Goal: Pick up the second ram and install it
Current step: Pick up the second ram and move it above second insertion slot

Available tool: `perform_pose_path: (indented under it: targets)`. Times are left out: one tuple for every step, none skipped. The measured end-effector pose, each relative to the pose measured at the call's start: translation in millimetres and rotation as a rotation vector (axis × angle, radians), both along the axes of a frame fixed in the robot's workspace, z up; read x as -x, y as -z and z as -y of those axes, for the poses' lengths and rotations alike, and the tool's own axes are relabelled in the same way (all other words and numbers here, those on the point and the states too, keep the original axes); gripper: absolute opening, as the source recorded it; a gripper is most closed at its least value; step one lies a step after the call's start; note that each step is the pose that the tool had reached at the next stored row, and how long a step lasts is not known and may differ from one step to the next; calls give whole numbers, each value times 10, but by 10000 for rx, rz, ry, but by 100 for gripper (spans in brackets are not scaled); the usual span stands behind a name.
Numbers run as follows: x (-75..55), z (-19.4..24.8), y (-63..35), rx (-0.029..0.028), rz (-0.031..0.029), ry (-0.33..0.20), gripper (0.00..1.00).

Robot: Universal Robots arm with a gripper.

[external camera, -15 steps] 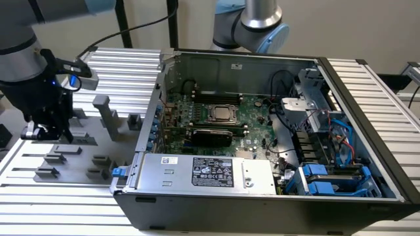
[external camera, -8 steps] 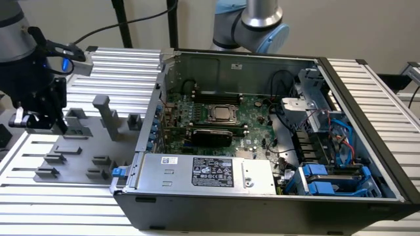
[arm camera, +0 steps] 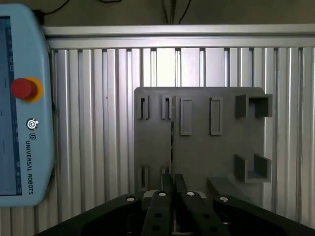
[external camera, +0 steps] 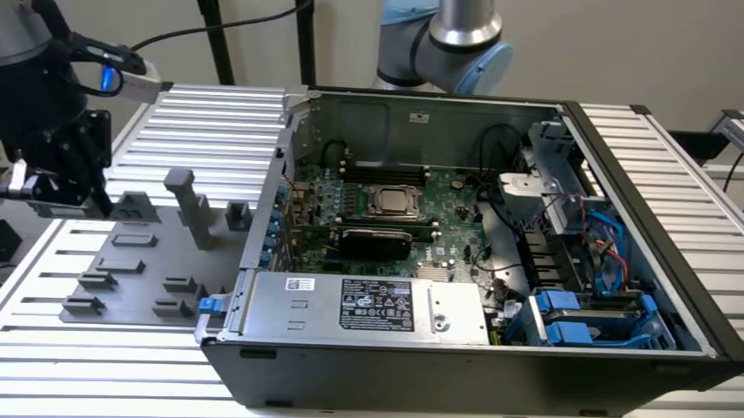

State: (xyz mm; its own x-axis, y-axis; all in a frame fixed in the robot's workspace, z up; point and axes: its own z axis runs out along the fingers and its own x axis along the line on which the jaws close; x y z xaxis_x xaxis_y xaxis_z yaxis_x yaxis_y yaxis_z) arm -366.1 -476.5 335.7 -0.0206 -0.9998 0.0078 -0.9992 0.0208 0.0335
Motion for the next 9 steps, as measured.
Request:
perform_pose_path:
  targets:
    - [-17,-2,-30,-2,1,0,14]
    - [-37,-5,-62,-5,0,0,14]
    - [-59,-9,-93,-9,2,0,14]
    - [-80,-13,-120,-13,2,1,14]
    - [-102,-18,-146,-15,0,0,14]
    - [-124,-23,-172,-17,0,0,14]
    - [-146,-29,-197,-20,1,0,14]
    - [-168,-34,-221,-22,1,0,14]
    - [-188,-41,-244,-23,1,1,14]
